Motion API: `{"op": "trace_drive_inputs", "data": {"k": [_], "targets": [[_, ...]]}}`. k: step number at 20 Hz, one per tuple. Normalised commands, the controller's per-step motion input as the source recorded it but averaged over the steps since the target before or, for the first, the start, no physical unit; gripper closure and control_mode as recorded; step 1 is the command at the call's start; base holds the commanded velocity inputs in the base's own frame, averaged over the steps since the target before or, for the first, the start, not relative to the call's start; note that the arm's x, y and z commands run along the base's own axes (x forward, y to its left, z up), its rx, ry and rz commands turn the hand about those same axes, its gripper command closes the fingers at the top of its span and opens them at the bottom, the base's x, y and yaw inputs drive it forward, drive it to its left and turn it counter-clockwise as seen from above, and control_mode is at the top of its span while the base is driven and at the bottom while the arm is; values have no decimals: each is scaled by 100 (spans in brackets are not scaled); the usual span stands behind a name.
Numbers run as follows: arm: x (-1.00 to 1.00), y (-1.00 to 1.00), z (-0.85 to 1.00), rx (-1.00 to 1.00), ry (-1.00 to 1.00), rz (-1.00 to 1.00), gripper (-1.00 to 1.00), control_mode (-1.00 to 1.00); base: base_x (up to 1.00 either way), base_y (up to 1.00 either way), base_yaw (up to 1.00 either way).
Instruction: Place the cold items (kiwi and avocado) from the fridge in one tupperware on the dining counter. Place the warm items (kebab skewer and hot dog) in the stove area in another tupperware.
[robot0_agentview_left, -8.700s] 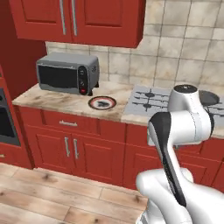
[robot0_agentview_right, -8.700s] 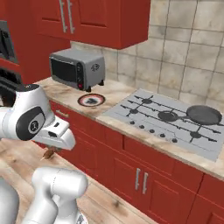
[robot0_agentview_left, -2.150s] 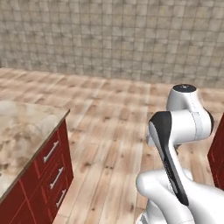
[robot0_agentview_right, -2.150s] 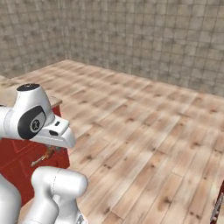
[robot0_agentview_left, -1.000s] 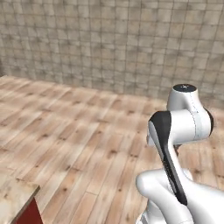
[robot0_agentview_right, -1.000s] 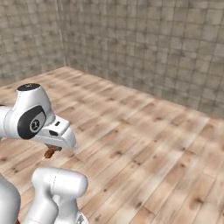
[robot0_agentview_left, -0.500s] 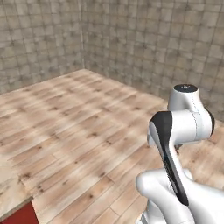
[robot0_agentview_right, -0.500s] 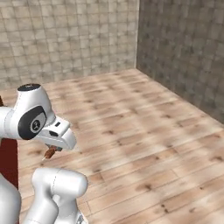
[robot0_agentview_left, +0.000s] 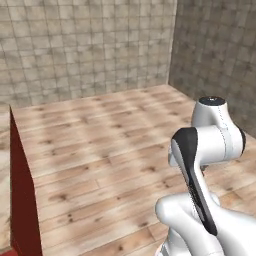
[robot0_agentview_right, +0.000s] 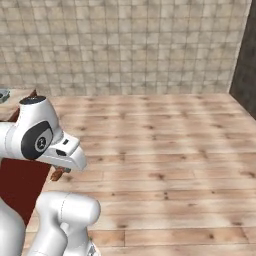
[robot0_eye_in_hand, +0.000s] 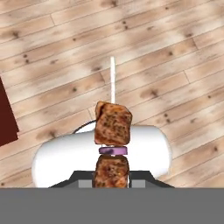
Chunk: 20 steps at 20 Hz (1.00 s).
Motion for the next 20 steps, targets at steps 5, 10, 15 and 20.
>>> {"op": "trace_drive_inputs", "data": {"k": [5,10,15,20], "targets": [[0,0,0,0,0,0,100,100,100,-45,60],[0,0,0,0,0,0,100,100,100,-41,60],[0,0,0,0,0,0,100,100,100,-53,54],[0,0,0,0,0,0,100,100,100,-86,42]]}}
